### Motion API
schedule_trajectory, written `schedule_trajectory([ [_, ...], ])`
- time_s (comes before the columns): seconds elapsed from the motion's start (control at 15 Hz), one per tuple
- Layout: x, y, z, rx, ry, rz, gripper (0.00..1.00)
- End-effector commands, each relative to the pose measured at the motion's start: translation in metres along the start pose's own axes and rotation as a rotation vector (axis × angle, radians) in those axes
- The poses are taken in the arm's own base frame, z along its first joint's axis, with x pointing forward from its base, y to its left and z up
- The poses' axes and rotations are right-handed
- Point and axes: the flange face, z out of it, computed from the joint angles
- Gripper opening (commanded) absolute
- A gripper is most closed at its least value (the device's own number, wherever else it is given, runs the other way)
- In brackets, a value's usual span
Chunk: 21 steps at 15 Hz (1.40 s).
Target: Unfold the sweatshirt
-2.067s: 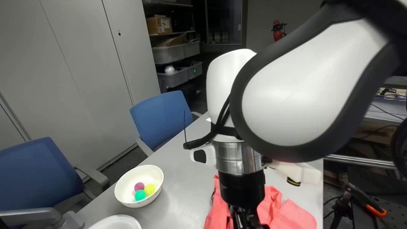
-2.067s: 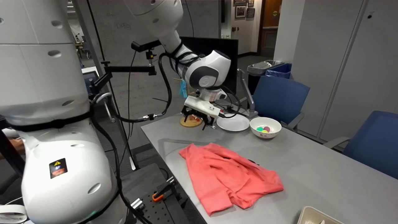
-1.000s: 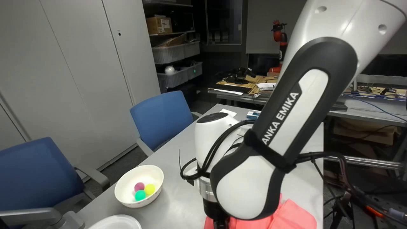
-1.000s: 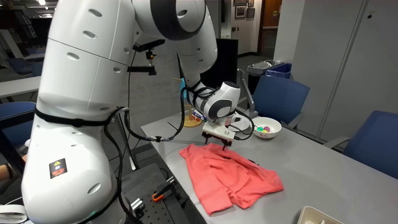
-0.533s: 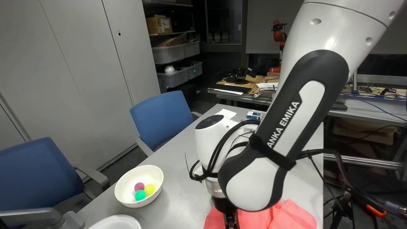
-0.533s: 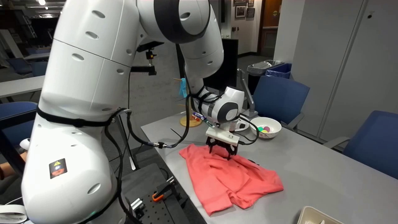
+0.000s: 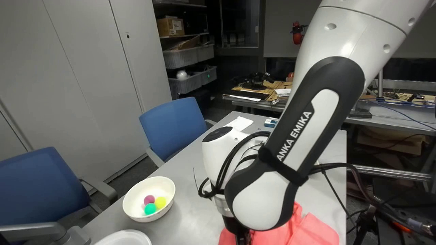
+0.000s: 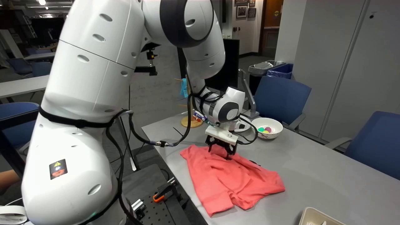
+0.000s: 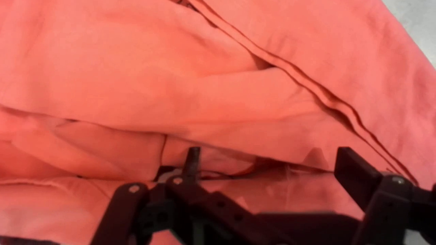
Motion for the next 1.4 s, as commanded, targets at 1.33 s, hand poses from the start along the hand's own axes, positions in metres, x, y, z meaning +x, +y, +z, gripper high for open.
schedule_trajectory([
  [1.33, 0.095, 0.042, -0.015, -0.174, 0.532, 0.268, 0.98],
])
